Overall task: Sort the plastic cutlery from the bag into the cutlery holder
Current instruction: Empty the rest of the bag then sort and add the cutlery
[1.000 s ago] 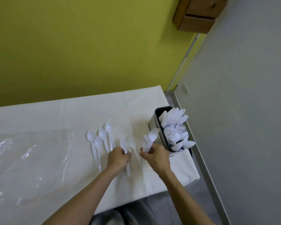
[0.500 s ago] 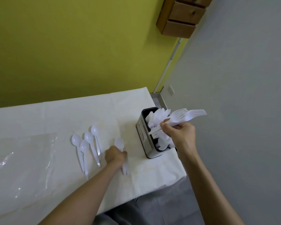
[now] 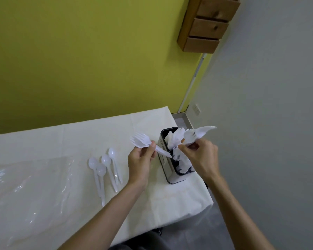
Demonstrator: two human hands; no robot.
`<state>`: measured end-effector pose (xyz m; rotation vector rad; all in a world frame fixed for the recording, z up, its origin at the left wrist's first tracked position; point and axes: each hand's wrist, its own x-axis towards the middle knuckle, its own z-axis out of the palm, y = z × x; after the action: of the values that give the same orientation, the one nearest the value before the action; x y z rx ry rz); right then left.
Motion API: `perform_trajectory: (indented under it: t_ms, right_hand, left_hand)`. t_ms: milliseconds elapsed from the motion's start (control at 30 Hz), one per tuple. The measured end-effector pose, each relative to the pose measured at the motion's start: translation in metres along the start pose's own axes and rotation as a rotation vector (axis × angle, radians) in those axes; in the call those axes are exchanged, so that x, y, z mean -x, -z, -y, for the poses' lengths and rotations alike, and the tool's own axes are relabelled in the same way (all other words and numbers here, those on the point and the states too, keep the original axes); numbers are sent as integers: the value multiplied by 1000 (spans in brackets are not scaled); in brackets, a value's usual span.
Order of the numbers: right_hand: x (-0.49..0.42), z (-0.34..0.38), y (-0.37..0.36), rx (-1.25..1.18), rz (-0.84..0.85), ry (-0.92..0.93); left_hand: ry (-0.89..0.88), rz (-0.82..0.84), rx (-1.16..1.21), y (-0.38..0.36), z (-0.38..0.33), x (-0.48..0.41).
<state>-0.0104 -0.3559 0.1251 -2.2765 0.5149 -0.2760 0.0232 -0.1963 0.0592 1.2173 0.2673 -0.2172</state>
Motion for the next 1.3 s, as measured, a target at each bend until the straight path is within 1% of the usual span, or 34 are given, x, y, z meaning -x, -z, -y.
perform_trajectory:
  t_ms: [100, 200, 267, 333, 433, 533, 633, 667, 767, 867, 1000, 1067, 1167, 1233, 1267, 1300]
  right_hand:
    - [-7, -6, -1, 112, 76, 55]
    - [-16, -14, -1, 178, 151, 43]
    - [-20, -17, -1, 206, 185, 45]
    - [-23, -17, -1, 217, 197, 75]
    - [-26, -12, 2, 209, 228, 127]
    - [-30, -13, 6, 183, 272, 142]
    - [-30, -14, 7, 247, 381, 143]
    - [-30, -14, 8, 241, 395, 142]
    - [-33, -10, 15, 91, 379, 166]
    - [-31, -8, 17, -9, 376, 193]
    - [-23, -21, 5, 77, 315, 239]
    - [-16, -28, 5, 97, 249, 312]
    - [-6, -28, 8, 116, 111, 475]
    - [-1, -32, 2, 273, 80, 642]
    - [1, -38, -4, 391, 107, 724]
    - [4, -47, -11, 500, 153, 762]
  left_hand:
    - [-48, 29, -168, -10, 5, -1]
    - [-131, 75, -466, -21, 6, -2]
    - [-202, 158, -633, -27, 7, -3]
    - [-296, 227, -742, -32, 12, -5]
    - [-392, 257, -855, -35, 20, -5]
    - [-444, 271, -886, -33, 24, -6]
    - [-431, 273, -882, -31, 25, -6]
    - [-425, 284, -868, -30, 26, -6]
    - [-426, 330, -844, -27, 27, -5]
    - [-424, 328, -843, -26, 28, -5]
    - [-435, 323, -839, -24, 30, -5]
    - [-471, 322, -855, -24, 30, -4]
    - [-485, 288, -826, -24, 28, -2]
    - [-501, 306, -826, -21, 29, 0]
    - [-504, 320, -831, -18, 31, 0]
    - [-497, 333, -833, -14, 33, 0]
